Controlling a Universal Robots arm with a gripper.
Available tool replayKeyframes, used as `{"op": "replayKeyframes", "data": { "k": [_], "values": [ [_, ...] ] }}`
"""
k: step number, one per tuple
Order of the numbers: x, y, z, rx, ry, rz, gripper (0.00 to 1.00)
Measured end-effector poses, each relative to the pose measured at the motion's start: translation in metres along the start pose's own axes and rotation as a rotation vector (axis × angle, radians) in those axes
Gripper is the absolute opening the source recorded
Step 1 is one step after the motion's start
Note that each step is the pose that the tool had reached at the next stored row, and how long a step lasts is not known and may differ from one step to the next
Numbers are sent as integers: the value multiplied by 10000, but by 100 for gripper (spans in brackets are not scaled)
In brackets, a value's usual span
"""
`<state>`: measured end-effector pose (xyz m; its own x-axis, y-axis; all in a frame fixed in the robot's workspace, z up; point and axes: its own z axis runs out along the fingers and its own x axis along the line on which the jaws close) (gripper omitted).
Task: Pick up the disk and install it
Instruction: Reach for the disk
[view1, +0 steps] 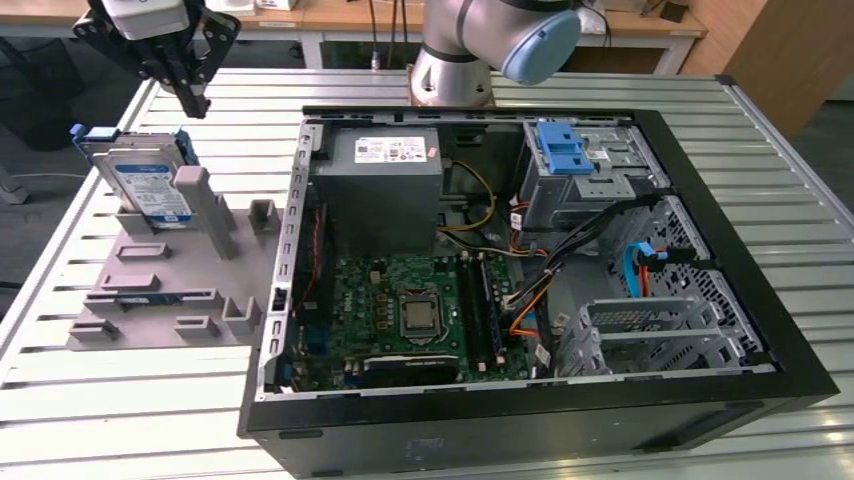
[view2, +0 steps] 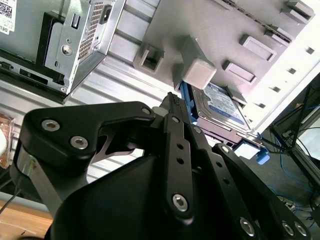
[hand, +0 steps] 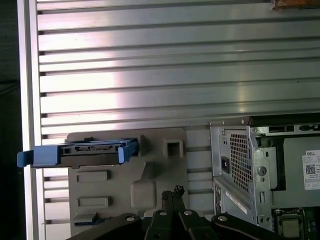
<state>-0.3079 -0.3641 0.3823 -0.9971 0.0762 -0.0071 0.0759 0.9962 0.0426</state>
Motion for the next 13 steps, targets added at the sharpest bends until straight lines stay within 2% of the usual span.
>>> {"op": "replayKeyframes", "data": {
  "k": [13],
  "values": [
    [80,27,16,2,22,1,11]
  ]
}}
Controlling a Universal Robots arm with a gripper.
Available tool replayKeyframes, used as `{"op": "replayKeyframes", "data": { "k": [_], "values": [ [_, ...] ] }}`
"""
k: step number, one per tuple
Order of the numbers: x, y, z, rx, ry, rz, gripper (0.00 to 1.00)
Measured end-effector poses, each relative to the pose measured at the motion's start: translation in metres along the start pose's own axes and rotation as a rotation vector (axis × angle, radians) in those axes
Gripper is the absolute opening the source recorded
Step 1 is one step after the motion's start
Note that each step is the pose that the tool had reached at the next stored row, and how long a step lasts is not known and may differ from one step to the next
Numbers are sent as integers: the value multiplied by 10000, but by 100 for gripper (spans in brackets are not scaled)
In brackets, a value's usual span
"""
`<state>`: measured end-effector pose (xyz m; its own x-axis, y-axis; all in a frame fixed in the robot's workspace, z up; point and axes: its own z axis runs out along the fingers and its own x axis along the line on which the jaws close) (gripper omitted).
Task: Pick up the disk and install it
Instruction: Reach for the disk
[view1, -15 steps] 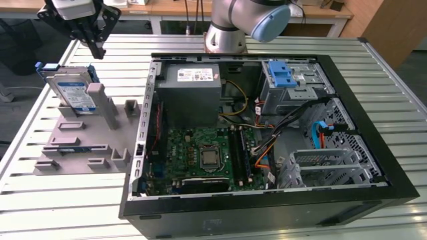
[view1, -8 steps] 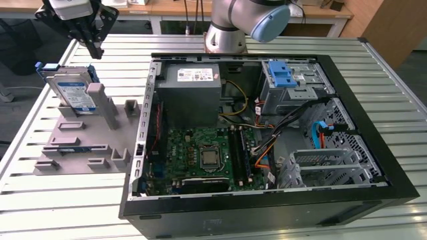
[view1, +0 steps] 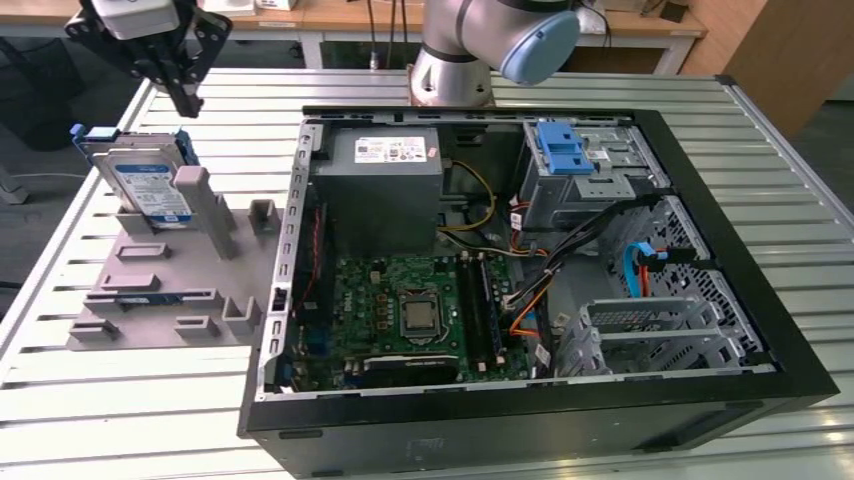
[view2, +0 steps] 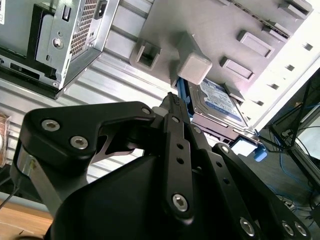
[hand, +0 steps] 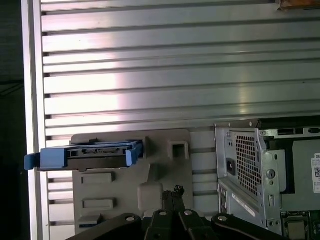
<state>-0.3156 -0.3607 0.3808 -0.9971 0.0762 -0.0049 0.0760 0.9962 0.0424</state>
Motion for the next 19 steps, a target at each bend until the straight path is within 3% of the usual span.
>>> {"op": "replayKeyframes", "data": {
  "k": [11,19],
  "values": [
    [20,6,6,0,7,0,11],
    [130,4,13,1,12,0,11]
  ]
}}
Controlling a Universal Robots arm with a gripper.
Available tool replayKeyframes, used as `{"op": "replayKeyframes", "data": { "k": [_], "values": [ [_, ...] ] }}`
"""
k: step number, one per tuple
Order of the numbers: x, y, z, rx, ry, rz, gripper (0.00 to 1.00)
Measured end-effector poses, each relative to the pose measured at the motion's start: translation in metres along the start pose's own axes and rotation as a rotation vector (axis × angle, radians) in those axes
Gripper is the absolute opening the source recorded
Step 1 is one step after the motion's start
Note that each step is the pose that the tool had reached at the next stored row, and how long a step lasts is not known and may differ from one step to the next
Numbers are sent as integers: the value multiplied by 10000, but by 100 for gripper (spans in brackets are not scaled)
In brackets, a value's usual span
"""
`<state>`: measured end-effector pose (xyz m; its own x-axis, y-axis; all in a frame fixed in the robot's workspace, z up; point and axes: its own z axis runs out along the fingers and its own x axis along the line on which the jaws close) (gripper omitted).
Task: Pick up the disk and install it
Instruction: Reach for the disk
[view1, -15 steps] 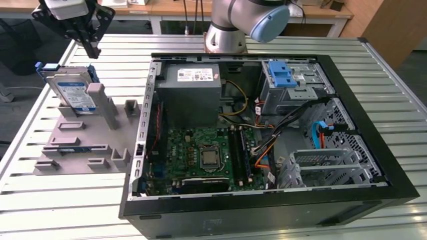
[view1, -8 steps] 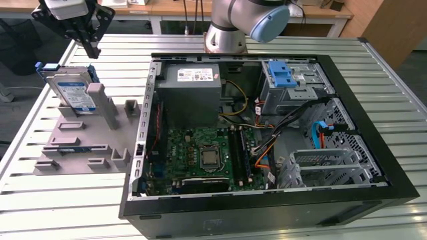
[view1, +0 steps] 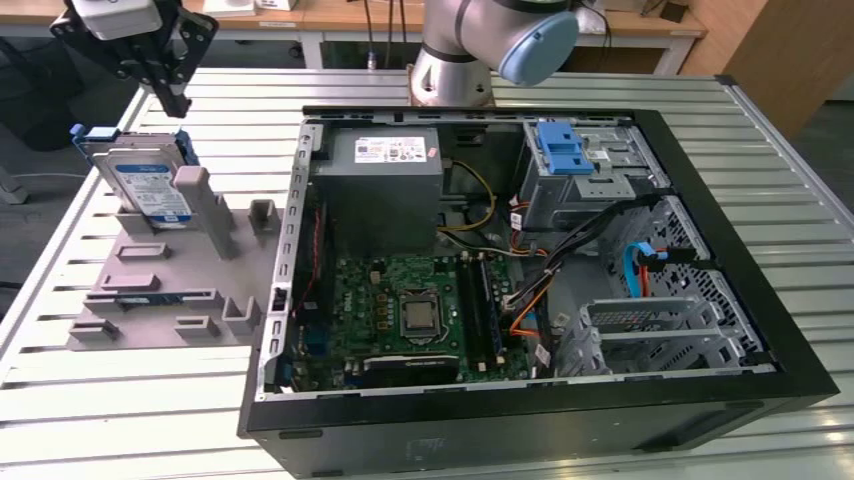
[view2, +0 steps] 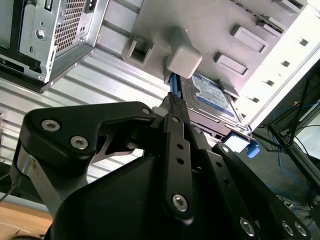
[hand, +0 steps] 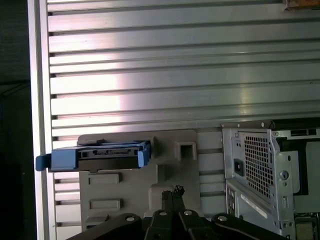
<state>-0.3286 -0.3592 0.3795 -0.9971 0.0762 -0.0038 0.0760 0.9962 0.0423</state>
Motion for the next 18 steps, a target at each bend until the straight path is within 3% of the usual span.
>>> {"op": "replayKeyframes", "data": {
  "k": [18],
  "values": [
    [286,31,39,2,17,1,11]
  ]
}}
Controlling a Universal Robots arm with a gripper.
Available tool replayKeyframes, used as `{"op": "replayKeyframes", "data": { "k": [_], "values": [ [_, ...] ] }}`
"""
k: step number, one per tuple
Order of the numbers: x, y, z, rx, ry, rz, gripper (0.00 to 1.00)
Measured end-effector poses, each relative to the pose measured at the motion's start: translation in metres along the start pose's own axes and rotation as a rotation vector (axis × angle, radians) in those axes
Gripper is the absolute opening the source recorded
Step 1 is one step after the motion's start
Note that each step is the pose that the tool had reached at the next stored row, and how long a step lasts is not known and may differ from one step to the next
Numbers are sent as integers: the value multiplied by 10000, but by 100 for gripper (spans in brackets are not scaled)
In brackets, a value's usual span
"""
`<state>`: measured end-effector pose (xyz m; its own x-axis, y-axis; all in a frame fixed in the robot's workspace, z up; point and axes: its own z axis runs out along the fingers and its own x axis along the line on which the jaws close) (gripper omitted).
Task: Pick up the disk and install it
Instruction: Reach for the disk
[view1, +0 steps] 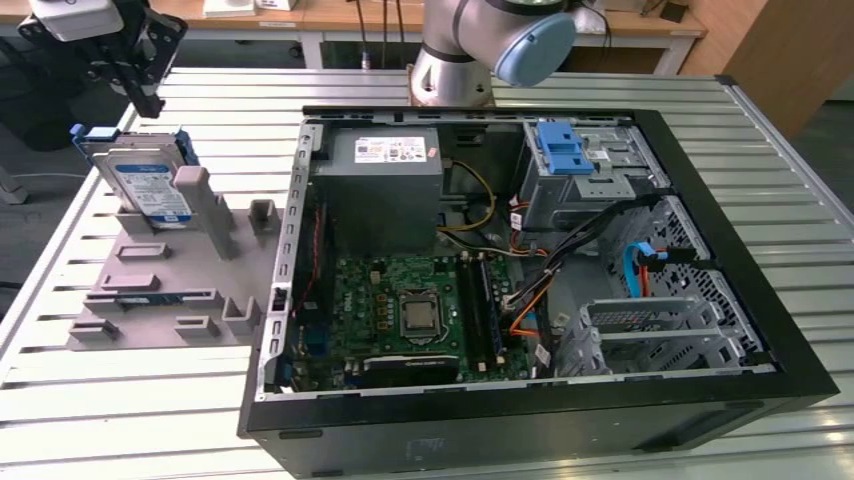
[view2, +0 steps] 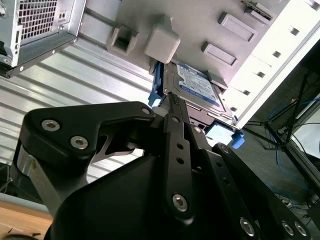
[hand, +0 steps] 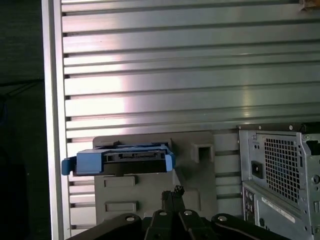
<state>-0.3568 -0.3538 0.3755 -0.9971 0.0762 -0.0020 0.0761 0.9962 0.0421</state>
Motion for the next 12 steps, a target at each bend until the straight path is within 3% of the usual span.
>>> {"op": "replayKeyframes", "data": {
  "k": [6,12],
  "values": [
    [107,27,16,1,11,0,11],
    [121,29,19,1,12,0,11]
  ]
}}
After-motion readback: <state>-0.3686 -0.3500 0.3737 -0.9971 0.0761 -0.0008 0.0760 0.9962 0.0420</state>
